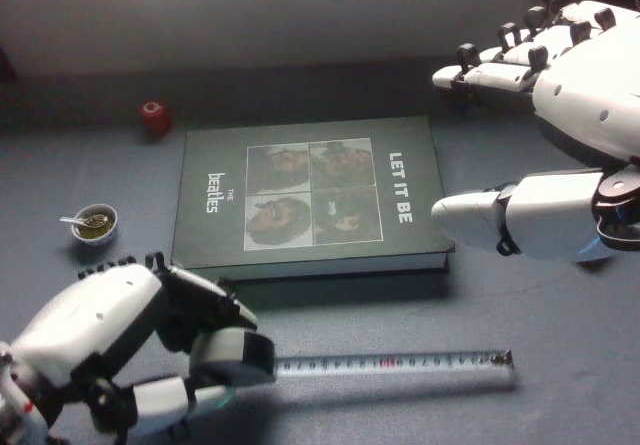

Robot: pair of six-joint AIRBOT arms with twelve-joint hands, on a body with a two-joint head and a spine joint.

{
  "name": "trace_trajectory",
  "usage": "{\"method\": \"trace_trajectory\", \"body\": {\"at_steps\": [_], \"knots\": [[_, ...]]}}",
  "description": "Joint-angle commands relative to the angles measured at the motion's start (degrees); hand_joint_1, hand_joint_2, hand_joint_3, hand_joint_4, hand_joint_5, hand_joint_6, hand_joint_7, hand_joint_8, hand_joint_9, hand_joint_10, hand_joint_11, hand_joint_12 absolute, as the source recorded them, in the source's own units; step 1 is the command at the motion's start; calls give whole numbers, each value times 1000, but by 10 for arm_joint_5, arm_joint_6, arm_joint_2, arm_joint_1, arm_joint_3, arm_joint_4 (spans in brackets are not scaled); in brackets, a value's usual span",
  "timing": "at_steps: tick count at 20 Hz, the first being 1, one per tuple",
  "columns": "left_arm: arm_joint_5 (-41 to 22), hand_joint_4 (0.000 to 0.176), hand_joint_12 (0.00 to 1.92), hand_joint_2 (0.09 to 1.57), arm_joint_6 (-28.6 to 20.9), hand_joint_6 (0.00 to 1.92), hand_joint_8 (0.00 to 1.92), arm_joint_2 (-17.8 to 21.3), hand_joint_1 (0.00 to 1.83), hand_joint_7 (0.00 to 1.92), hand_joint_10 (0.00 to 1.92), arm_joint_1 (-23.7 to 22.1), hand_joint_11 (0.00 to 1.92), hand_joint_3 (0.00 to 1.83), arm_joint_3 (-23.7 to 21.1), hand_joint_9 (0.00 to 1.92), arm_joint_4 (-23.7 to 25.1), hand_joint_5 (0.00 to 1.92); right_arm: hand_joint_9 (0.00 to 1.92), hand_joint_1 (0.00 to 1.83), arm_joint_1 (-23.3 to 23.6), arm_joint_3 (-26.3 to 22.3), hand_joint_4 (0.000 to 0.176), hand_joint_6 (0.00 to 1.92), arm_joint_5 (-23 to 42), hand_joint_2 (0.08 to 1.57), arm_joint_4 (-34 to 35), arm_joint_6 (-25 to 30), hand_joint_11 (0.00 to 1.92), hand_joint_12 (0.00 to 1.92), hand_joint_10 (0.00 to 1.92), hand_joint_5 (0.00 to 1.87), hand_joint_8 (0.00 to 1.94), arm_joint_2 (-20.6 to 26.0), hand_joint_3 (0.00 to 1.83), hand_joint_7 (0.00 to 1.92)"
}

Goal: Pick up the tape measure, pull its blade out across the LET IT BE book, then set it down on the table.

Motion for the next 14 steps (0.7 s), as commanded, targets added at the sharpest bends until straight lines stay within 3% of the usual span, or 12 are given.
{"method": "trace_trajectory", "body": {"at_steps": [1,2,3,4,5,8,11,14], "knots": [[-59,0,1043,1046,-11,330,780,7,1393,1139,1151,-13,814,1,1,992,20,1227,291,240,11,-1,41,17,1,1077,-35,1,0,1094,30,263,11,1,0,304],[-47,0,1036,1045,-12,344,768,16,1392,1144,1138,-29,822,0,1,998,20,1225,320,348,12,-1,20,21,1,1068,-35,0,0,1148,30,299,12,1,0,335],[-28,0,1021,1061,-12,523,818,27,1390,1104,1151,-47,823,1,1,964,20,1140,340,467,14,-1,2,20,0,1058,-35,0,0,1176,25,330,12,1,0,371],[-17,0,1024,1056,-12,496,792,33,1387,1122,1153,-60,812,0,2,979,19,1158,353,599,17,-1,0,22,-2,1041,-35,0,0,1170,26,348,17,0,0,397],[-11,0,1022,1067,-12,591,842,39,1387,1086,1165,-75,807,4,5,952,18,1109,370,679,21,-1,0,21,-4,1032,-35,-2,0,1145,23,372,15,-1,0,425],[28,0,1039,1073,-14,576,864,53,1387,1075,1193,-121,818,0,19,932,11,1119,456,885,34,-10,0,27,4,1042,-37,-51,39,1155,30,481,17,-6,0,537],[80,0,1037,1072,-16,575,849,74,1387,1079,1196,-154,810,0,40,927,22,1125,501,1006,43,-10,0,25,12,1079,-57,-12,55,1155,37,505,16,-6,11,565],[111,0,1034,1069,-28,587,835,78,1387,1085,1186,-178,810,0,85,929,31,1126,515,1051,54,-7,0,13,0,1099,-69,-20,72,1138,21,536,0,-12,8,546]]}}
